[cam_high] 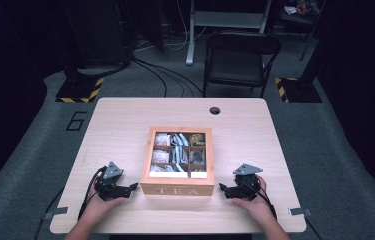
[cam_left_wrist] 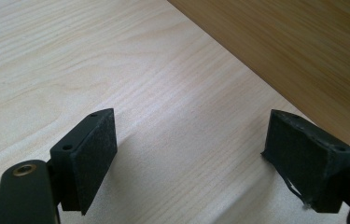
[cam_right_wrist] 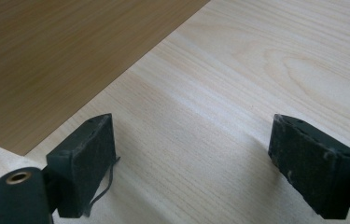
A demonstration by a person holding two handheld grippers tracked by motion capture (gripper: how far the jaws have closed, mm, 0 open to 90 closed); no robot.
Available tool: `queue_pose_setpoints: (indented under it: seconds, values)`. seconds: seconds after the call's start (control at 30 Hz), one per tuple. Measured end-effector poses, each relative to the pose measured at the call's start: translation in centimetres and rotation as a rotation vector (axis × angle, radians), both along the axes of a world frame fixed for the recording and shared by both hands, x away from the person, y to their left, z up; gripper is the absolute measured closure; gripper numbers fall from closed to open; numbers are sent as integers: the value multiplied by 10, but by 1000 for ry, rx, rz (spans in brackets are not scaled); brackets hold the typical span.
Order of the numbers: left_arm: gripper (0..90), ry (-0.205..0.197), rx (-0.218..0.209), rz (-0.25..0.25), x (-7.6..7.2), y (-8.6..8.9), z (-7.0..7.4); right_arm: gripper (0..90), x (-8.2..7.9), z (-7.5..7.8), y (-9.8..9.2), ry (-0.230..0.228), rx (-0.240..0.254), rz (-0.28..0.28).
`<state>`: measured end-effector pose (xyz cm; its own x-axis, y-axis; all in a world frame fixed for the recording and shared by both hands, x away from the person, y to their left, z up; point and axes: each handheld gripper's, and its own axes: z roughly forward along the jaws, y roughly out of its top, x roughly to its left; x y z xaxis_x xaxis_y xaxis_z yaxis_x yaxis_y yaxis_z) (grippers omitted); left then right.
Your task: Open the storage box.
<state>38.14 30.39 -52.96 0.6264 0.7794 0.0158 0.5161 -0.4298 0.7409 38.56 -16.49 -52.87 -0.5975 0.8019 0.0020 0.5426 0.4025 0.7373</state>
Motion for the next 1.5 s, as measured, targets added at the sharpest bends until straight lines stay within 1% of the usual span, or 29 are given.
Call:
queue_pose_setpoints:
  seconds: [0.07, 0.13, 0.2, 0.23, 0.27, 0.33, 0.37, 0.47, 0.6, 0.67, 0.7, 0.73, 0.77, 0.8, 0.83, 0.9, 0.97, 1.0, 1.03, 1.07, 1.1, 1.17, 1.3, 1.33, 1.37, 1.4, 1.43, 1.47, 1.5]
  values:
    - [168, -3, -3, 0, 0, 0, 0, 139, -1, 0, 0, 0, -4, -1]
    - [168, 3, 0, -5, 0, 0, 0, 138, -2, 0, 0, 3, -4, -1]
    - [155, -1, -3, -6, 0, 0, 0, 138, -2, 0, 0, 3, 3, -6]
    - [154, 13, -1, -14, 0, 0, 0, 137, -2, 0, 0, 6, 4, -10]
    - [154, 13, -1, -14, 0, 0, 0, 137, -2, 0, 0, 6, 4, -10]
    - [156, 5, 4, -13, 0, 1, 0, 137, -2, 0, 1, 4, 4, -11]
    - [157, -2, -6, 0, 0, 0, 0, 137, -2, 0, 0, 6, 3, -8]
    - [158, -3, 2, -4, 0, 1, 0, 137, -2, 0, 0, 6, 2, -7]
    - [159, -3, -7, -1, 0, 0, 0, 162, -3, 0, 0, 6, 1, -11]
    - [158, 8, -1, -11, 0, 2, 1, 171, -2, 0, -1, 1, 6, -13]
    - [158, 0, -7, -3, 0, 1, 0, 171, -1, 0, -1, -10, -4, 1]
    - [160, 11, -17, 0, 0, 2, 0, 172, -1, 0, -1, -10, -2, -1]
    - [160, 5, -25, 8, 0, 1, 0, 177, -2, 0, -1, -9, -2, -3]
    - [160, 13, -30, 6, 0, 2, 0, 184, -2, 0, 0, -5, 7, -7]
    - [158, 8, -40, 12, 0, 2, 0, 198, -2, 1, -1, -7, 2, 1]
    - [156, 13, -59, 16, 1, 2, 0, 222, -2, 1, -1, -2, 2, 2]
    - [160, 44, -78, 15, 0, 3, 2, 252, -3, 3, -1, 7, 3, -5]
    - [171, 39, -87, 17, 0, 3, 2, 278, -3, 4, -2, 9, -6, 6]
    - [212, 50, -81, 13, -1, 3, 4, 316, -4, 5, -2, 19, 0, 2]
    - [248, 52, -91, 15, -2, 3, 4, 349, -5, 7, -3, 33, 5, 0]
    - [253, 59, -96, 10, -2, 3, 5, 359, -5, 8, -4, 31, 0, 14]
    - [254, 62, -101, 7, -4, 3, 8, 373, -7, 11, -5, 28, 10, 24]
    - [255, 65, -148, 1, -11, 5, 16, 382, -12, 20, -7, 1, 11, 25]
    - [255, 59, -161, -2, -13, 6, 19, 383, -13, 21, -7, 0, 12, 28]
    - [266, 56, -167, -5, -15, 5, 22, 385, -15, 22, -6, -6, 11, 30]
    - [279, 45, -163, -12, -16, 5, 24, 386, -16, 24, -6, -8, 6, 32]
    - [298, 49, -161, -23, -17, 5, 26, 386, -17, 25, -5, -10, 5, 31]
    - [319, 58, -170, -31, -19, 5, 29, 386, -18, 26, -5, -14, 3, 37]
    - [325, 52, -173, -35, -20, 4, 30, 385, -19, 28, -5, -20, 0, 44]
